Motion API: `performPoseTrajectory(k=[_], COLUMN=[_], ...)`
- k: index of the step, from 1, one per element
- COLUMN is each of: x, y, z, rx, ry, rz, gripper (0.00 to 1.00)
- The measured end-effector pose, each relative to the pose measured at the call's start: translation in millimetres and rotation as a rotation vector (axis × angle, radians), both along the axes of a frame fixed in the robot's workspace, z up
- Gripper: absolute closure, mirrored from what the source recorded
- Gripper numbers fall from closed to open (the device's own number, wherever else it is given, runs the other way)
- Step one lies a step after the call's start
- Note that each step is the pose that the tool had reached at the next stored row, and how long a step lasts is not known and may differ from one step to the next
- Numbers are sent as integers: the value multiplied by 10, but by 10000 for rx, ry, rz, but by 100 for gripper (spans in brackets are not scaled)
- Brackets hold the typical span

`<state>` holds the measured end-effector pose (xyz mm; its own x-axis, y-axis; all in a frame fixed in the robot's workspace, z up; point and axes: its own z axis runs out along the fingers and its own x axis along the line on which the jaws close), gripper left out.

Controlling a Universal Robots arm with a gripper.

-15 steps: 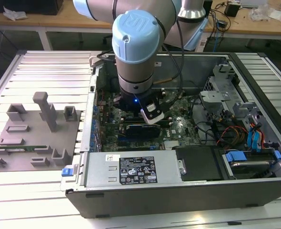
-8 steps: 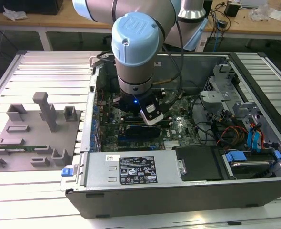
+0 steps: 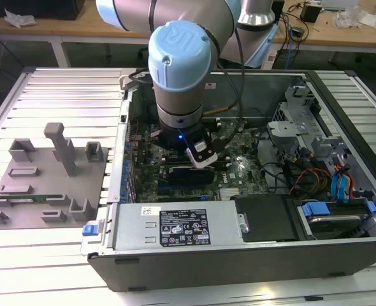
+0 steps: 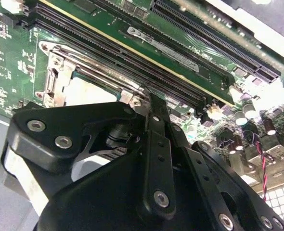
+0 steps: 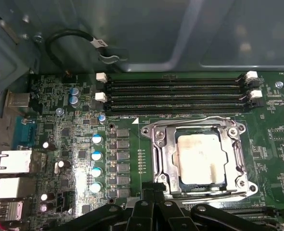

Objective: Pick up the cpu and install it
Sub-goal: 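Install the second cpu locking lever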

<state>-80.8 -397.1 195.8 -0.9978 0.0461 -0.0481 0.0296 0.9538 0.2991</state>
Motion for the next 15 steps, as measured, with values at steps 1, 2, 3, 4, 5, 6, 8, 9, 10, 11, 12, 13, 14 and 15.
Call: performPoseTrajectory(k=[1, 2, 3, 4, 5, 6, 8, 9, 10, 11, 12, 13, 14, 15], x=[-13, -24, -37, -44, -50, -59, -65, -67, -68, -68, -68, -68, -69, -69], y=[1, 0, 0, 0, 0, 0, 1, 1, 2, 4, 4, 4, 4, 5], z=[-4, -7, -10, -12, -14, -14, -15, -16, -12, 1, 17, 46, 72, 94], rx=[2, 2, 0, 0, -1, -3, 2, 1, -8, -15, -27, -61, -100, -139], ry=[-1, -1, 0, 0, 0, 2, 0, 0, 2, 0, -2, 1, 0, 0], rz=[-1, -1, 0, -1, -2, -2, -1, -1, -2, -2, -3, -3, -4, -4], gripper=[89, 89, 89, 89, 89, 89, 89, 89, 89, 89, 89, 89, 89, 89])
